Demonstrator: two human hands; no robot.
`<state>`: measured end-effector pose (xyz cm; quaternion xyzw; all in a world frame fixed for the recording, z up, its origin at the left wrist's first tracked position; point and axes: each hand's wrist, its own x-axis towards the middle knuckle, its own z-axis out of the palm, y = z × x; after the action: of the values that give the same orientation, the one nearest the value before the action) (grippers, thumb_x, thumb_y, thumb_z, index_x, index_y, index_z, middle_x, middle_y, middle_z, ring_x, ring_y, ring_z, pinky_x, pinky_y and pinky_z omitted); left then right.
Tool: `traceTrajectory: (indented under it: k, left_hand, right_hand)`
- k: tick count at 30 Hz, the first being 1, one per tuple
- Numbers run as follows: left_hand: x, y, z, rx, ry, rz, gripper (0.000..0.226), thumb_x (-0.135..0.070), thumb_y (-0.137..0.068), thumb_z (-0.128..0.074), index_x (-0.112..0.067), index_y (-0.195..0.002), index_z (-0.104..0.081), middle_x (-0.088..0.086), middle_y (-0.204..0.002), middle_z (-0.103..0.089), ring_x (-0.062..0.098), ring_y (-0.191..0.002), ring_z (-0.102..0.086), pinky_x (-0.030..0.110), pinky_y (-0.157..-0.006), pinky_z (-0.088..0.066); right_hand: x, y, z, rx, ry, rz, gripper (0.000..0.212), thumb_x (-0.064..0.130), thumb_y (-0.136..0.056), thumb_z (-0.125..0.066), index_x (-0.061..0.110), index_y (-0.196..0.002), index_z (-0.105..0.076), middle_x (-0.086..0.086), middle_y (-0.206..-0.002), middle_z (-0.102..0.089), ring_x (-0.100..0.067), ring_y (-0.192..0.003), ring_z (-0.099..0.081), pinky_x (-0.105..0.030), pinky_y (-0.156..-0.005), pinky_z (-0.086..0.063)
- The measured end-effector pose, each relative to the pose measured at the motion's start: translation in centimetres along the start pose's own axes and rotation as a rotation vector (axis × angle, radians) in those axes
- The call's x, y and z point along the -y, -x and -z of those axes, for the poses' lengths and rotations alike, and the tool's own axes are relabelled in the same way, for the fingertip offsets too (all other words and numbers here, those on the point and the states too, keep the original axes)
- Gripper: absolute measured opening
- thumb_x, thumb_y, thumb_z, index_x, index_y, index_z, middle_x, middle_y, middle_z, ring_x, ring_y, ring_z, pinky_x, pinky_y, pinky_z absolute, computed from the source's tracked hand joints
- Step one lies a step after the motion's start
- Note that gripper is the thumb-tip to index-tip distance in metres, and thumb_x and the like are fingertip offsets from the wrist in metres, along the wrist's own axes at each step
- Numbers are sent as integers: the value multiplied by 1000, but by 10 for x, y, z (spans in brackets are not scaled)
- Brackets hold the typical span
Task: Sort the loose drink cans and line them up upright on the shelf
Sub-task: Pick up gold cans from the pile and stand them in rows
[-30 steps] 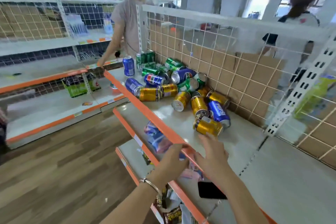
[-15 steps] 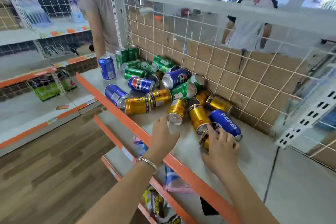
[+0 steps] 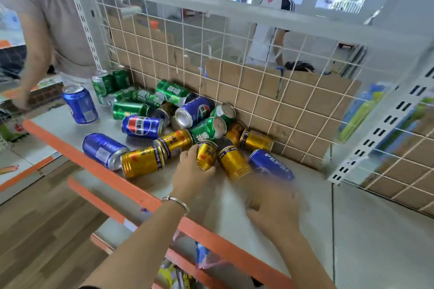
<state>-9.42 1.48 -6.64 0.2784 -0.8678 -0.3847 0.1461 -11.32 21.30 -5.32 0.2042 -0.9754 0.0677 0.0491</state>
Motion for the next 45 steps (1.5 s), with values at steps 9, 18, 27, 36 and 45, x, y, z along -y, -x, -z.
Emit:
traceTrajectory:
  k: [9,18,27,36,45]
  left_hand:
    - [-5,17,80,297,-243,-169,95,-41,-68,-74,-41,-144,-17,-10,-105,-56,16,-80,-63,27,-67,-52]
    - [-4,24,54,469,-65,-348,89,-39,-63,-81,-44,-137,-31,-20,-107,-57,7,-104,-59,27,-88,-49]
    - [34,47,18,350,322,-193,59,-52,-57,-78,-61,-104,-44,-31,-100,-62,-3,-94,-62,25,-82,-52]
    - [35,48,18,312,290,-211,58,-42,-65,-82,-50,-108,-45,-34,-97,-58,-12,-90,-55,17,-74,-47]
    - [36,41,19,377,405,-174,57,-35,-57,-87,-42,-104,-56,-15,-99,-68,1,-89,-63,26,-76,-53]
  right_hand:
    - [2,4,-3,-14,-1169,-373,63,15,-70,-82,23,-124,-49,1,-115,-58,-13,-99,-57,-32,-85,-51]
    - [24,25,-12,-144,-1530,-512,51,9,-76,-75,28,-116,-49,1,-113,-61,-14,-100,-62,-34,-84,-52]
    - [-13,51,13,-3,-1225,-563,51,26,-84,-69,30,-125,-39,1,-116,-54,-10,-96,-54,-27,-83,-40]
    - [-17,68,18,100,-316,-502,99,54,-72,-70,33,-148,-12,2,-156,1,-28,-143,-4,-50,-115,-14]
    - [3,33,26,121,4,-334,73,59,-71,-68,34,-133,-38,2,-132,-41,-23,-123,-34,-40,-105,-25]
